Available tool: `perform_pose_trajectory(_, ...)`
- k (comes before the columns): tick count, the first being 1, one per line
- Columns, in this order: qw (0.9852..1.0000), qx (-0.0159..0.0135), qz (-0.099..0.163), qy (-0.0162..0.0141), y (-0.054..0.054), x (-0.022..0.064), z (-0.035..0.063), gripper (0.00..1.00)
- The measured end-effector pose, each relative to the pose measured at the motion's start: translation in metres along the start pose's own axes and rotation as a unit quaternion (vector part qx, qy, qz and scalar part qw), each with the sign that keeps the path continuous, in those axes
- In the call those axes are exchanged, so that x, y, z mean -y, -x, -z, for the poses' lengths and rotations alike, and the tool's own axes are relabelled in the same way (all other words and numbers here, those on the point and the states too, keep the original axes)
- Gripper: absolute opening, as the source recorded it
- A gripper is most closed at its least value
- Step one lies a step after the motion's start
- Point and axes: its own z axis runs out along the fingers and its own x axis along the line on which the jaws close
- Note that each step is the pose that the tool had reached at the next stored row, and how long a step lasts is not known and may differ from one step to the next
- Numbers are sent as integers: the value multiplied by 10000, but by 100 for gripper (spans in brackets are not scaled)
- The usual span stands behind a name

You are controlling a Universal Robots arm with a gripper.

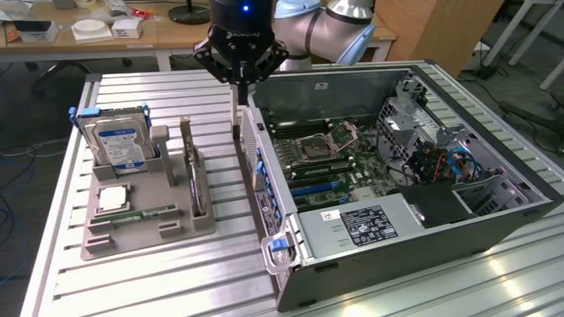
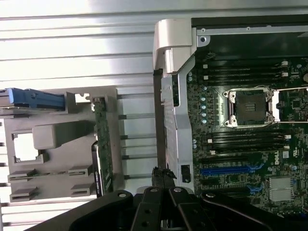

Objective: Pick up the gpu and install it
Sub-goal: 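Reach for the gpu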

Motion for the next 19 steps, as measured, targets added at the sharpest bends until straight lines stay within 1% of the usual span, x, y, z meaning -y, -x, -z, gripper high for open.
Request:
perform_pose_trajectory(12, 10000, -15, 0, -1, -200, 16, -13, 10)
perform_pose_trajectory(19, 10000, -36, -2, -3, -314, 25, -25, 10)
